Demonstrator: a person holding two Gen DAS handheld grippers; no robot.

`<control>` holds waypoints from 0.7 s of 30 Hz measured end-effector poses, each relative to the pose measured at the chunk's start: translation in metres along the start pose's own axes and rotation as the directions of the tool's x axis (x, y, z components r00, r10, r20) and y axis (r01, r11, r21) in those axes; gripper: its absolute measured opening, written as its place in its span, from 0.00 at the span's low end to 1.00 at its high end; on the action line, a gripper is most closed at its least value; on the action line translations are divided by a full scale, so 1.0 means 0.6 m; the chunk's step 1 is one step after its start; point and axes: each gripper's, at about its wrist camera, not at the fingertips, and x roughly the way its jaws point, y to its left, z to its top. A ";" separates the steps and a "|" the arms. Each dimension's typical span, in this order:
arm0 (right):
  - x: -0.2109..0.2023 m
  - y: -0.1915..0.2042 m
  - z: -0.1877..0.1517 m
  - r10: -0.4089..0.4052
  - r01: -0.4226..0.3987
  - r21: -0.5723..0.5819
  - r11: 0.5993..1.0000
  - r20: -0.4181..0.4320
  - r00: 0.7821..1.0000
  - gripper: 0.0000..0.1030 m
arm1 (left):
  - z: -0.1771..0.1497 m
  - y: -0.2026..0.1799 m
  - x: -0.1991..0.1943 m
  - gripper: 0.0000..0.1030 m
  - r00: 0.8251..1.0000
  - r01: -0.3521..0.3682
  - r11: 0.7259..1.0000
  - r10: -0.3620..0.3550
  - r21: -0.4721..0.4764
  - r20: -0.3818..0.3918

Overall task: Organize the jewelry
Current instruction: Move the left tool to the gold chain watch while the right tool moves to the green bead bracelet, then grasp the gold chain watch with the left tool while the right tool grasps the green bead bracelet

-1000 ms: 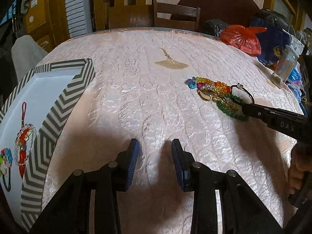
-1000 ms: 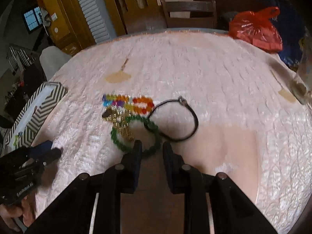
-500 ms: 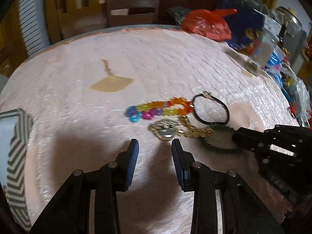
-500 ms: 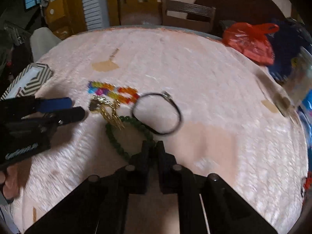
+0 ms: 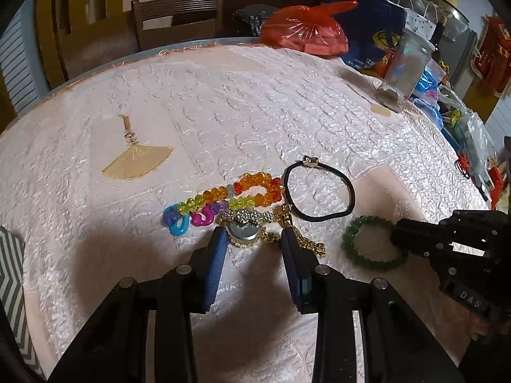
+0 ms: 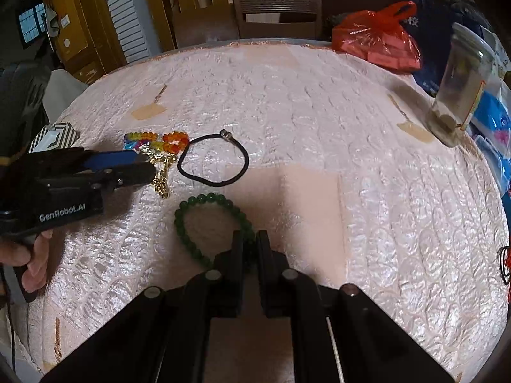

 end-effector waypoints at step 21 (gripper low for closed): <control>-0.002 0.001 -0.004 0.019 -0.019 0.012 1.000 0.003 1.000 0.07 | 0.022 -0.025 0.004 0.44 0.999 -0.044 0.997 0.043 0.069 0.005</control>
